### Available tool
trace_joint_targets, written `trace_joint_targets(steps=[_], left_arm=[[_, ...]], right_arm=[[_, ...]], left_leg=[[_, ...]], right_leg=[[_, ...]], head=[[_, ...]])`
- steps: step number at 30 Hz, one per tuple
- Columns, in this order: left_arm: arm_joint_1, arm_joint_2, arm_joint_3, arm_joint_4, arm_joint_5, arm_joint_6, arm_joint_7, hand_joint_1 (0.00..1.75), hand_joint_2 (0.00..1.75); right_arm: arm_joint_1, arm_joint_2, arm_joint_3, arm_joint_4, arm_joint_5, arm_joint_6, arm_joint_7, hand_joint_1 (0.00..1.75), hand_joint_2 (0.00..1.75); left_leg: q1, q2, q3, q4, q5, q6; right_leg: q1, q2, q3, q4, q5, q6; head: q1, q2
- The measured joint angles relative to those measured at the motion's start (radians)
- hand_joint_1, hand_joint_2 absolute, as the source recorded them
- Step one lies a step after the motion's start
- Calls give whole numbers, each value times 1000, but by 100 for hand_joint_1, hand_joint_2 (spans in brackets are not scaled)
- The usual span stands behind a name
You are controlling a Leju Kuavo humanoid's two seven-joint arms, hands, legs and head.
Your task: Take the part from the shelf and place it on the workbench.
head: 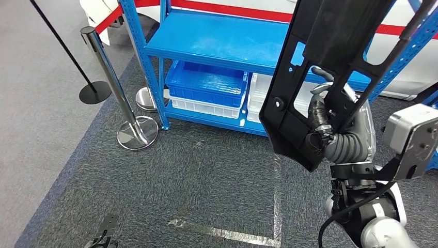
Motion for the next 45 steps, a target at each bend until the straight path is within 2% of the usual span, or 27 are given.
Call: trace_joint_targets(steps=[1, 2, 3, 5, 7, 10, 12, 14, 16, 17, 19, 20, 22, 23, 25, 27, 29, 31, 32, 34, 36, 38, 39, 40, 42, 44, 45], left_arm=[[1, 2, 0, 0, -4, 0, -3, 0, 175], [1, 3, 0, 0, -6, 0, -7, 0, 175], [2, 5, 0, 0, -9, 0, -11, 0, 175], [1, 6, 0, 0, -14, 0, -21, 0, 175], [0, 6, 0, 0, -19, 0, -30, 0, 175], [2, 8, 0, 0, -25, 2, -48, 0, 175], [-3, 8, 0, 1, -29, 2, -53, 0, 175], [-16, 9, 0, 1, -34, 2, -49, 0, 175], [-25, 12, 0, 1, -40, 0, -45, 0, 175], [-27, 12, 0, 1, -43, -1, -43, 0, 175], [-30, 13, 0, 1, -54, -5, -37, 0, 175], [-35, 14, 0, 1, -60, -8, -33, 0, 175], [-51, 14, 0, 1, -72, -12, -27, 0, 175], [-58, 14, 0, 1, -76, -13, -25, 0, 175], [-66, 14, 0, 1, -80, -14, -21, 0, 175], [-69, 13, 0, 1, -83, -15, -18, 0, 175], [-78, 11, 0, 1, -92, -17, -17, 0, 175], [-87, 10, -2, 1, -115, -22, -13, 0, 175], [-90, 9, -2, 1, -127, -24, -12, 0, 175], [-96, 7, -4, 1, -145, -25, -9, 0, 175], [-106, 6, -4, 1, -153, -24, -5, 0, 175], [-112, 7, -5, 1, -154, -22, -1, 0, 175], [-110, 8, -5, 1, -154, -21, 1, 0, 175], [-106, 9, -5, 1, -153, -20, 4, 0, 175], [-98, 13, -5, 2, -152, -19, 10, 0, 175], [-95, 17, -5, 3, -148, -16, 9, 0, 175], [-93, 19, -5, 3, -146, -15, 7, 0, 175]], right_arm=[[20, 0, -6, -1, -9, -1, -11, 175, 175], [36, 0, -12, -2, -14, -1, -17, 175, 175], [48, 0, -17, -3, -18, -2, -21, 175, 175], [63, -1, -28, -8, -22, -1, -26, 175, 175], [72, -2, -36, -14, -30, 2, -30, 175, 175], [82, 0, -44, -17, -80, 18, -61, 175, 175], [85, 1, -50, -18, -104, 23, -87, 175, 175], [86, 1, -55, -18, -107, 25, -98, 175, 175], [87, 1, -58, -18, -107, 26, -99, 175, 175], [87, 1, -58, -18, -107, 27, -98, 175, 175], [83, 3, -58, -17, -103, 30, -94, 175, 175], [78, 5, -58, -16, -96, 34, -88, 175, 175], [62, 7, -58, -10, -76, 40, -74, 175, 175], [56, 10, -57, -5, -68, 43, -68, 175, 175], [48, 17, -56, 5, -59, 47, -62, 175, 175], [43, 23, -54, 16, -54, 49, -60, 175, 175], [37, 25, -53, 25, -45, 49, -62, 175, 175], [36, 31, -51, 37, -43, 45, -81, 175, 175], [36, 37, -50, 43, -50, 40, -103, 175, 175], [37, 54, -50, 50, -79, 23, -171, 175, 175], [45, 75, -54, 51, -108, 10, -245, 175, 175], [66, 97, -67, 46, -149, 5, -310, 175, 175], [79, 108, -75, 43, -179, 4, -340, 175, 175], [89, 119, -83, 40, -214, 3, -368, 175, 175], [108, 138, -96, 32, -279, 5, -417, 175, 175], [132, 154, -111, 22, -322, 7, -454, 175, 175], [144, 161, -119, 18, -335, 7, -468, 175, 175]], left_leg=[[0, -12, -5, 2, 3, -1], [0, -24, -10, 5, 5, -2], [0, -36, -14, 10, 7, -4], [0, -57, -25, 21, 9, -10], [0, -77, -38, 26, 15, -23], [2, -95, -52, 26, 26, -44], [0, -56, -78, 75, -8, -54], [1, -6, -128, 191, -75, -63], [3, 8, -160, 286, -110, -69], [2, 11, -152, 287, -103, -69], [1, 33, -83, 181, -51, -64], [-5, 61, -44, 112, -30, -57], [-16, 97, -4, 28, -10, -40], [-20, 98, -4, 18, -11, -33], [-17, 72, -9, 12, -1, -21], [-10, 49, -9, 2, 9, -10], [-7, 25, -13, -2, 17, -1], [-7, -3, -20, 0, 21, 4], [-7, -18, -22, 2, 22, 4], [-6, -48, -27, 11, 22, 2], [-4, -77, -37, 25, 20, -7], [-1, -102, -53, 31, 24, -22], [1, -115, -58, 30, 29, -31], [3, -116, -63, 27, 32, -38], [0, -74, -77, 51, 15, -50], [-2, -15, -122, 151, -39, -59], [-1, -2, -151, 216, -67, -63]], right_leg=[[0, 3, -9, 28, -5, 0], [-1, 4, 2, 13, 12, 0], [-3, 9, 29, -34, 41, -2], [-8, 49, 96, -166, 90, -4], [-8, 78, 124, -227, 103, -7], [-8, 49, 122, -233, 114, -20], [-12, 22, 120, -239, 122, -32], [-9, -7, 116, -240, 127, -38], [-7, -35, 113, -239, 128, -39], [-7, -49, 112, -238, 128, -39], [-7, -74, 113, -237, 127, -39], [-4, -86, 113, -237, 127, -37], [2, -107, 112, -237, 128, -30], [5, -118, 112, -239, 130, -26], [6, -132, 113, -241, 129, -15], [2, -83, 102, -214, 104, -5], [-2, -16, 56, -112, 46, -1], [-2, 2, 4, 0, 7, -1], [-3, 3, -4, 16, 13, -1], [-8, 14, 32, -61, 74, -1], [-16, 58, 82, -173, 116, -1], [-15, 86, 100, -216, 116, -2], [-13, 79, 102, -223, 117, -5], [-13, 68, 103, -224, 120, -10], [-17, 45, 108, -235, 127, -23], [-17, 16, 111, -240, 130, -31], [-15, 1, 112, -240, 129, -32]], head=[[0, 0], [0, 0], [1, 0], [0, 0], [0, 0], [-1, 0], [-7, 0], [-13, 0], [-13, 0], [-14, 0], [-14, 0], [-14, 0], [-13, 0], [-12, 0], [-12, 0], [-11, 0], [-9, 0], [-7, 0], [-7, 0], [-7, 0], [-8, 0], [-8, 0], [-8, 0], [-7, 0], [-11, 0], [-17, 0], [-18, 0]])
